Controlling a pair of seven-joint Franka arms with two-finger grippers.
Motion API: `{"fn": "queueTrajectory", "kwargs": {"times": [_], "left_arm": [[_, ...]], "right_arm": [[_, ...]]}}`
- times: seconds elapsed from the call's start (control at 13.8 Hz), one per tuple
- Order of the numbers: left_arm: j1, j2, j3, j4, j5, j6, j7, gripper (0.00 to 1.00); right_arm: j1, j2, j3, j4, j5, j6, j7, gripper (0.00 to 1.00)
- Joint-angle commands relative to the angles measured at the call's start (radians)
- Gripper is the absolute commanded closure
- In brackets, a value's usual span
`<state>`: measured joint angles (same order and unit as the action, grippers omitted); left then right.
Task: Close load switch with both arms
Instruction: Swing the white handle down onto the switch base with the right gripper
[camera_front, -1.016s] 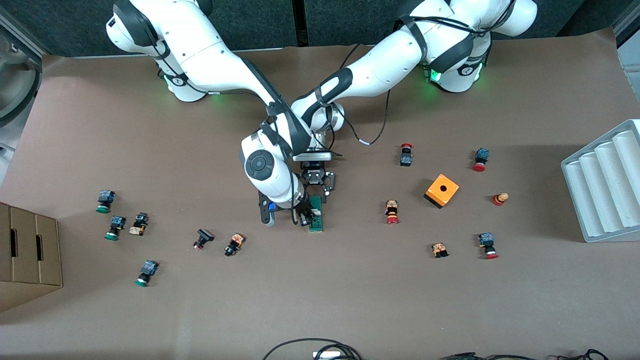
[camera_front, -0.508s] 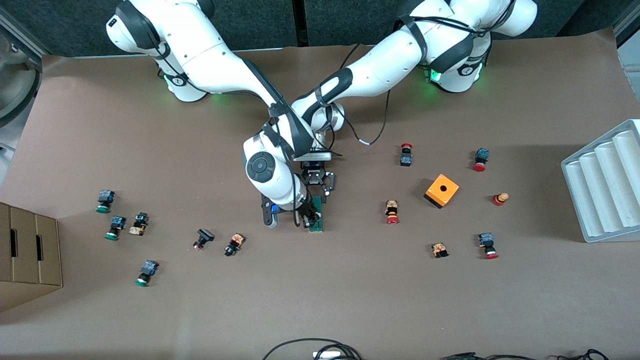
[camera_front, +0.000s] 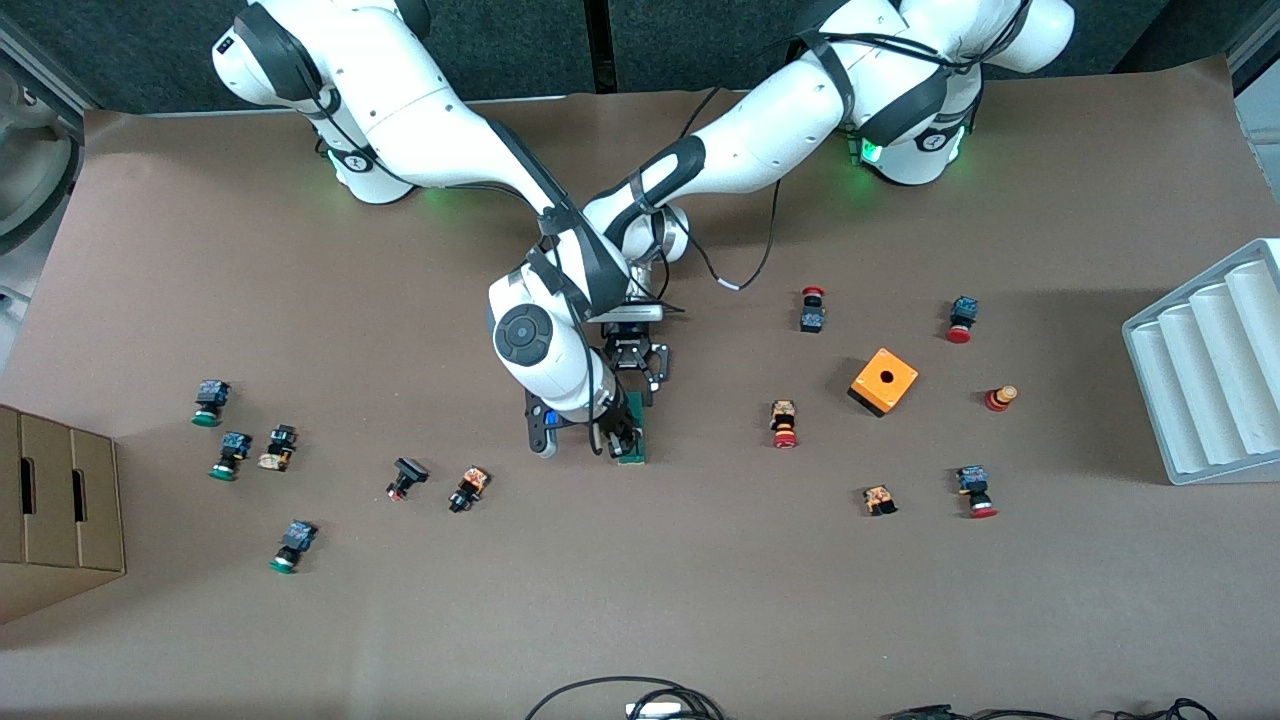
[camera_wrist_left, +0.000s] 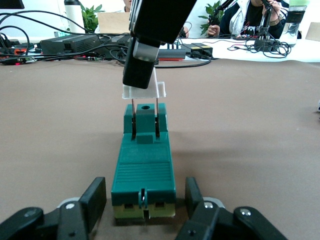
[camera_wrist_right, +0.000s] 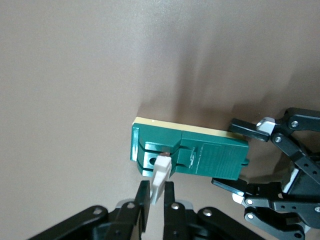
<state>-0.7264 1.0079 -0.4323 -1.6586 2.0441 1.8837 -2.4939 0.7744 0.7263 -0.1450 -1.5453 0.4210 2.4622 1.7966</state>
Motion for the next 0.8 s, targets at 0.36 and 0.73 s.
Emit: {"fn": "queueTrajectory", "kwargs": {"times": [0.36,0.73], "left_arm": [[-0.016,0.037,0.001,0.013,0.005,0.009,-0.017,0.28],[-0.016,0.035,0.001,0.013,0.005,0.009,-0.017,0.28]], "right_arm": [[-0.004,0.056,-0.007,0.082,0.036,-0.012,0.0,0.85],[-0.017,0.081,-0.01,0.109,0.036,-0.012,0.0,0.85]]}}
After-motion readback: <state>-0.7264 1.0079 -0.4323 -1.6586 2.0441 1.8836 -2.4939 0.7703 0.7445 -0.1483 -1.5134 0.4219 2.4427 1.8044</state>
